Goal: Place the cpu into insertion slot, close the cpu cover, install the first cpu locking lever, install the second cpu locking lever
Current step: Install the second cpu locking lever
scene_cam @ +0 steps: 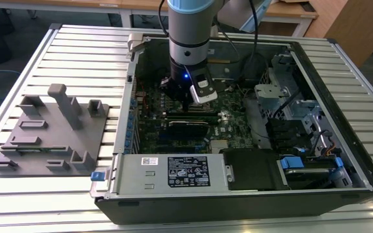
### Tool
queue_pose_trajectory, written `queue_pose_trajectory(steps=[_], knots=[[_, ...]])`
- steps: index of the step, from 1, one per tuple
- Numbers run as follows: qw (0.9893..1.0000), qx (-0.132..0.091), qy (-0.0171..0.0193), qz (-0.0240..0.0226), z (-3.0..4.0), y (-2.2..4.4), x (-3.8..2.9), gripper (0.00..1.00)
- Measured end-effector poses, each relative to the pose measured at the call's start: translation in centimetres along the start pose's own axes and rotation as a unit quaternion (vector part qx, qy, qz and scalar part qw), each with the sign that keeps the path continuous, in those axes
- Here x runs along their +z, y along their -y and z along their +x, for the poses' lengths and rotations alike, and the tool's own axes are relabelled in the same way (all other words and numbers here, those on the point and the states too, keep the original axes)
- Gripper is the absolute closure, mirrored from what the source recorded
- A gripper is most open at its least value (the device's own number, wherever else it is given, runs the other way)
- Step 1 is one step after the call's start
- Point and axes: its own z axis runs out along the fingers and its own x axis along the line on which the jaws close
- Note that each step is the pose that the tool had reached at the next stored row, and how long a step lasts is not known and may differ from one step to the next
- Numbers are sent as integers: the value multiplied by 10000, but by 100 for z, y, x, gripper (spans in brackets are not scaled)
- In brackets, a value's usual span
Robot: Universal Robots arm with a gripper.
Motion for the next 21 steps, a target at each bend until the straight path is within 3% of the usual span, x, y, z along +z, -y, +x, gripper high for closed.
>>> queue_pose_trajectory(steps=[21], knots=[[10000, 0, 0, 0, 1, 1, 25, 90]])
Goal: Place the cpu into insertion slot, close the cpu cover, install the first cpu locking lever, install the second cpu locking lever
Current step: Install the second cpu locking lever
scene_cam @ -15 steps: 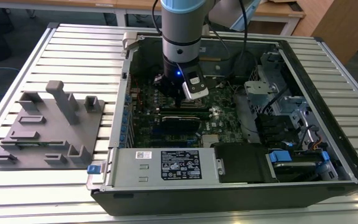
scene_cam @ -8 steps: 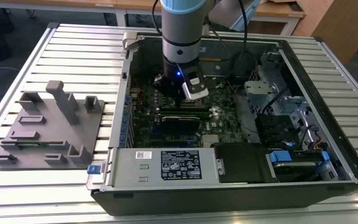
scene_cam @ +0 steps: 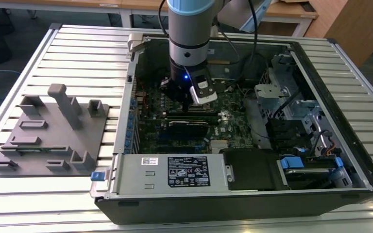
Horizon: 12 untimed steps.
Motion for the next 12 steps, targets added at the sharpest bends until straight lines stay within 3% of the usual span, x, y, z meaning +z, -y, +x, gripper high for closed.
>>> queue_pose_trajectory(steps=[12], knots=[[10000, 0, 1, -1, 0, 0, 13, 90]])
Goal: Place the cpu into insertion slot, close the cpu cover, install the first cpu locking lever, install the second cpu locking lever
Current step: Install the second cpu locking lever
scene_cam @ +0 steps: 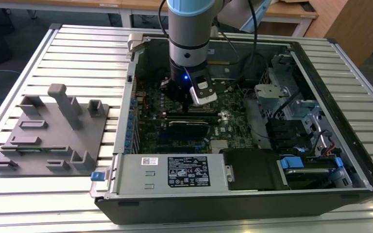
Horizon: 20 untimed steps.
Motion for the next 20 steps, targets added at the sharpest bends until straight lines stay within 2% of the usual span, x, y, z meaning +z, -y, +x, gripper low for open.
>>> queue_pose_trajectory(steps=[12, 20], knots=[[10000, 0, 0, 0, 0, 0, 3, 90], [10000, 0, 1, -1, 97, 14, 4, 90]])
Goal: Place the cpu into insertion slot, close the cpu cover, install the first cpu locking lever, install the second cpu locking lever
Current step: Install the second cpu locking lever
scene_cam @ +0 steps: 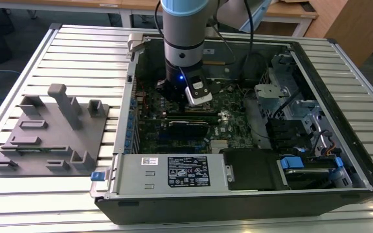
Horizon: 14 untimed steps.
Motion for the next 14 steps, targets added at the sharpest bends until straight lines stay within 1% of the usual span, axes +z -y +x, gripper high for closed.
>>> queue_pose_trajectory(steps=[3, 9, 10, 12, 14], knots=[[10000, 0, -1, -6, 21, 4, 10, 90], [10000, 1, -3, -16, 24, 5, 12, 90], [10000, 1, -5, -27, 25, 6, 11, 90], [10000, 3, -11, -67, 26, 5, 13, 90], [10000, 4, -12, -83, 27, 5, 17, 90]])
